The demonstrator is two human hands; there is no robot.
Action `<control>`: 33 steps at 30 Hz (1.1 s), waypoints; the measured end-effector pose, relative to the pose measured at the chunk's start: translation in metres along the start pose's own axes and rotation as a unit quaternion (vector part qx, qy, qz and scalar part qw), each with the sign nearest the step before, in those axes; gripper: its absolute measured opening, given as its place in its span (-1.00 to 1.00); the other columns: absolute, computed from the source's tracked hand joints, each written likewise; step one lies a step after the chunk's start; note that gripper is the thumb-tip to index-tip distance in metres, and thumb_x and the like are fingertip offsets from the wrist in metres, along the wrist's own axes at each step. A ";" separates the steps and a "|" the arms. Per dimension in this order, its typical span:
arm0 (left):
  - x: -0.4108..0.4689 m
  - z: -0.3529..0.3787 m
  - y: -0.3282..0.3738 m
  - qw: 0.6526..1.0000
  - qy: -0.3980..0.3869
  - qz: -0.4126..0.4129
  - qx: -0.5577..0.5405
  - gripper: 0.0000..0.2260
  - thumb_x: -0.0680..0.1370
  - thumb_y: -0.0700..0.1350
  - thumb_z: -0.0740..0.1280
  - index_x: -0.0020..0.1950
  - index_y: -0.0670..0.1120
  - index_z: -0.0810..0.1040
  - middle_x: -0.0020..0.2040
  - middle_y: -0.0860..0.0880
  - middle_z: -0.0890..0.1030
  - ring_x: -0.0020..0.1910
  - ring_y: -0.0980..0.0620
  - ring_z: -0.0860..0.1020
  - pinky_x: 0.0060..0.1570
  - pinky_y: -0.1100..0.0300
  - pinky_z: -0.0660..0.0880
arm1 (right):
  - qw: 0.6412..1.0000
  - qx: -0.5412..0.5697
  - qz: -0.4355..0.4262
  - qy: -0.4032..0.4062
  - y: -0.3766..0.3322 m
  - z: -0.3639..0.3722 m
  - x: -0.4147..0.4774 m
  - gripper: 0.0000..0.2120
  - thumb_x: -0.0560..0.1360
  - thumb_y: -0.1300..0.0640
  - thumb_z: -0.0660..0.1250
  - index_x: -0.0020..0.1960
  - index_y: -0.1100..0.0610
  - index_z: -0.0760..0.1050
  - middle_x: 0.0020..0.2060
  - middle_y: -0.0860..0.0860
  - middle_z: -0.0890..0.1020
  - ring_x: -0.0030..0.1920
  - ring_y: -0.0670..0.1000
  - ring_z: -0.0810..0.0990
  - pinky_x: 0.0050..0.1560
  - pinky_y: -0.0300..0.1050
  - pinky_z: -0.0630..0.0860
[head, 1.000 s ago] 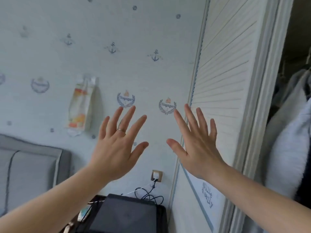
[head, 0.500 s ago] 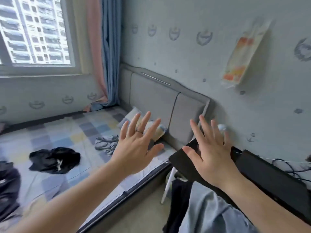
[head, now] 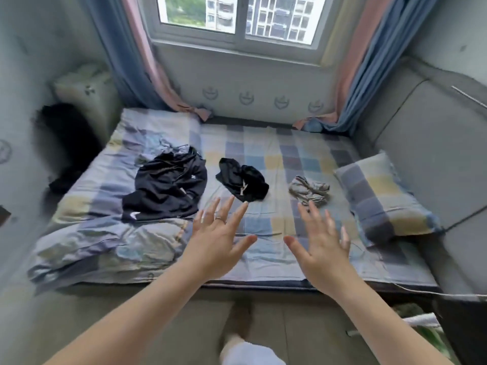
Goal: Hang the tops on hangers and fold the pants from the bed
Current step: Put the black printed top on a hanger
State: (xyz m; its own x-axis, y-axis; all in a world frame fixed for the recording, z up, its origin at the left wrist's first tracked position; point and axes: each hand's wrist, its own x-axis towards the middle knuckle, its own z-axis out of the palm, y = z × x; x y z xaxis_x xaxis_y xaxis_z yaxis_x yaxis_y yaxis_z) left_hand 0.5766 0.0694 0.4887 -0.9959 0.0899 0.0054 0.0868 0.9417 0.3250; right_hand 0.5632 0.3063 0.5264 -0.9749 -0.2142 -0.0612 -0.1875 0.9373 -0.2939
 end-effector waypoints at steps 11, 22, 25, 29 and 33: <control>0.125 0.030 -0.088 0.990 -0.073 -0.120 -0.025 -0.30 0.52 0.45 -0.16 0.62 0.22 -0.07 0.65 0.09 -0.08 0.60 0.05 -0.21 0.54 -0.11 -0.15 | 0.991 0.006 -0.052 -0.126 -0.001 0.056 0.193 -0.33 0.58 -0.36 -0.06 0.59 -0.25 -0.24 0.61 -0.21 -0.17 0.60 -0.04 -0.23 0.53 0.18 -0.23; 0.206 0.075 -0.191 0.963 -0.109 -0.245 -0.037 -0.43 0.62 0.33 0.03 0.60 0.19 0.13 0.63 0.07 0.11 0.61 0.01 -0.04 0.50 -0.07 -0.02 | 0.968 0.054 -0.089 -0.229 -0.040 0.127 0.331 -0.34 0.61 -0.33 0.00 0.62 -0.20 -0.16 0.62 -0.18 -0.07 0.61 0.00 -0.13 0.54 0.22 -0.12; 0.220 0.096 -0.232 0.952 -0.132 -0.274 -0.036 -0.44 0.62 0.31 0.06 0.60 0.18 0.15 0.63 0.06 0.13 0.61 -0.01 -0.01 0.50 -0.06 0.01 | 0.964 0.056 -0.091 -0.243 -0.053 0.168 0.358 -0.35 0.62 -0.32 0.01 0.61 -0.20 -0.14 0.62 -0.18 -0.04 0.61 0.00 -0.11 0.54 0.21 -0.11; 0.234 0.130 -0.307 0.940 -0.179 -0.290 -0.025 -0.43 0.63 0.31 0.06 0.61 0.15 0.14 0.63 0.05 0.14 0.61 -0.03 0.01 0.52 -0.08 0.04 | 0.959 0.045 -0.088 -0.264 -0.076 0.233 0.396 -0.35 0.62 -0.33 0.00 0.61 -0.19 -0.14 0.62 -0.17 -0.04 0.61 0.03 -0.11 0.54 0.24 -0.11; 0.255 0.155 -0.391 0.927 -0.223 -0.299 -0.029 -0.42 0.62 0.33 0.07 0.60 0.14 0.17 0.61 0.04 0.18 0.59 -0.04 0.07 0.51 -0.08 0.07 | 0.959 0.035 -0.065 -0.273 -0.121 0.288 0.436 -0.37 0.63 -0.29 0.02 0.61 -0.15 -0.08 0.62 -0.14 0.03 0.61 0.05 -0.05 0.52 0.27 -0.08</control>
State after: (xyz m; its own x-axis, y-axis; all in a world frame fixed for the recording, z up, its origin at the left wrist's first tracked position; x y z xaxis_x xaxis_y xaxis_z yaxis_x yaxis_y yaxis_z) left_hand 0.2924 -0.2254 0.2168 -0.7554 -0.3062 -0.5794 -0.4927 0.8483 0.1941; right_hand 0.1949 0.0207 0.2608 -0.7325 -0.4578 -0.5039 -0.2765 0.8764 -0.3943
